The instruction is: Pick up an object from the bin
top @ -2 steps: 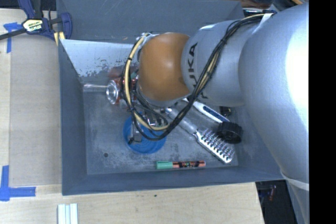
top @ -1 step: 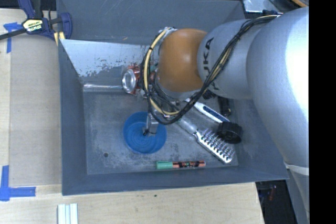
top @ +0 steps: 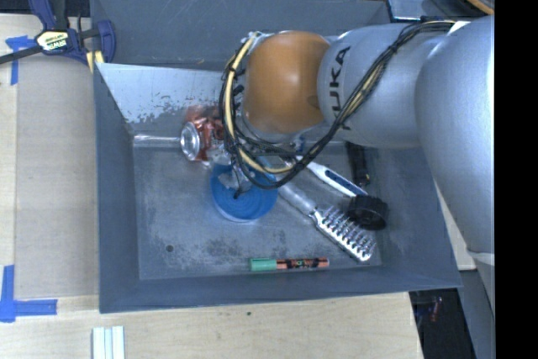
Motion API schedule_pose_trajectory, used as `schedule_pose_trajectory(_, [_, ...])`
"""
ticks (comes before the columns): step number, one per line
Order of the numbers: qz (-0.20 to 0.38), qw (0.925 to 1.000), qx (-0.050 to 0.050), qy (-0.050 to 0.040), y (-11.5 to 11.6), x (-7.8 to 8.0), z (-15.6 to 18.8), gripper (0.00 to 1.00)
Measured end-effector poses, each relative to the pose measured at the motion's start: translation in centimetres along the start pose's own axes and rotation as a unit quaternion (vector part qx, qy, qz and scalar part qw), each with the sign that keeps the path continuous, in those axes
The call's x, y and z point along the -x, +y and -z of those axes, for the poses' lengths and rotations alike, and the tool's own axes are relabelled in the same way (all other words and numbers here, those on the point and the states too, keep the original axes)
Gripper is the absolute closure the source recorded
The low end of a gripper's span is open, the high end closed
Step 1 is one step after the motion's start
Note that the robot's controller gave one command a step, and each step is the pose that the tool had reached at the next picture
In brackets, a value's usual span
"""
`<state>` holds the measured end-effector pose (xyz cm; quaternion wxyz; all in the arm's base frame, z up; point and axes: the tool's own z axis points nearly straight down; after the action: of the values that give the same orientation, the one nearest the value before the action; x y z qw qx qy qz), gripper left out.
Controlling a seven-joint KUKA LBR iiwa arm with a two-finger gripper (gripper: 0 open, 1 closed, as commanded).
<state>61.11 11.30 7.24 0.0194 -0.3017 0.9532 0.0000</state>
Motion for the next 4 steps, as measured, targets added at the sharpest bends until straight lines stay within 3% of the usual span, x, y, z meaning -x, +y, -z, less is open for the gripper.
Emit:
schedule_pose_trajectory(1, [0.0, 1.0, 0.0, 0.0, 0.0, 0.0, 0.0, 1.0])
schedule_pose_trajectory(2, [-0.001, 1.0, 0.003, 0.0051, 0.1, -0.2, 3.1, 1.0])
schedule_pose_trajectory(3, [-0.002, 1.0, 0.0, -0.0004, -0.1, 0.2, 6.0, 1.0])
schedule_pose_trajectory(4, [-0.003, 1.0, -0.001, -0.0031, -0.1, 0.3, 6.4, 1.0])
